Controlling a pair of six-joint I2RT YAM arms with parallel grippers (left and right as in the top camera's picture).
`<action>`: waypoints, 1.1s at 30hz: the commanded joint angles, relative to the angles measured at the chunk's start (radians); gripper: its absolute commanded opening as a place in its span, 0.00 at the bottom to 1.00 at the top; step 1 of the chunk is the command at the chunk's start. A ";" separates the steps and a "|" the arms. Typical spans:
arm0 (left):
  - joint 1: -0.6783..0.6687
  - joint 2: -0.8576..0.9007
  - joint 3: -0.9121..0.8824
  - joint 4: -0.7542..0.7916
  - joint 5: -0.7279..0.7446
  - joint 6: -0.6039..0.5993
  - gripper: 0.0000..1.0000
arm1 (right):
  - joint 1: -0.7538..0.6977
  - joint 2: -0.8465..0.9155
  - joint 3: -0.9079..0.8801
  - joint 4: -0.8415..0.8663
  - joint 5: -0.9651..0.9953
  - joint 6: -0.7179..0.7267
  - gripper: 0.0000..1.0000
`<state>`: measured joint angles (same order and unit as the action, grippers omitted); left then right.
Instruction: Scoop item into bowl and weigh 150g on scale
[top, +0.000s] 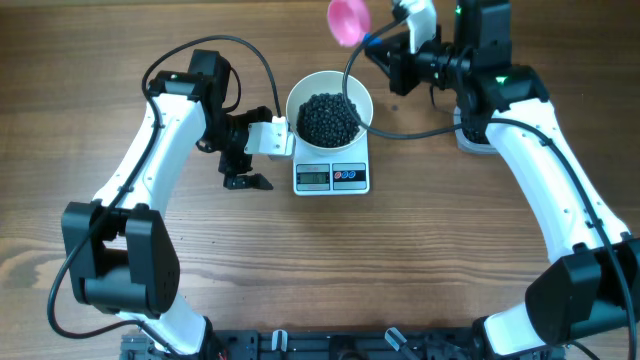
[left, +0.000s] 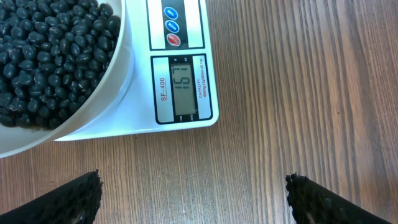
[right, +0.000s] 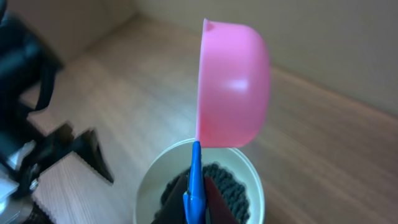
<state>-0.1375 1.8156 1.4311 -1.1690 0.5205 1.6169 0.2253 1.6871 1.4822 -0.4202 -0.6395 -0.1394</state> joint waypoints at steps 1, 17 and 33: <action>-0.003 0.000 -0.007 0.000 0.002 -0.002 1.00 | 0.022 -0.001 0.016 -0.082 -0.052 -0.154 0.04; -0.003 0.000 -0.007 0.000 0.002 -0.002 1.00 | 0.043 0.021 0.016 -0.183 0.146 -0.359 0.04; -0.003 0.000 -0.007 0.000 0.002 -0.002 1.00 | 0.052 0.125 0.015 0.024 0.145 -0.320 0.04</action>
<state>-0.1375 1.8156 1.4311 -1.1694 0.5209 1.6169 0.2726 1.7828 1.4822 -0.4351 -0.4931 -0.4759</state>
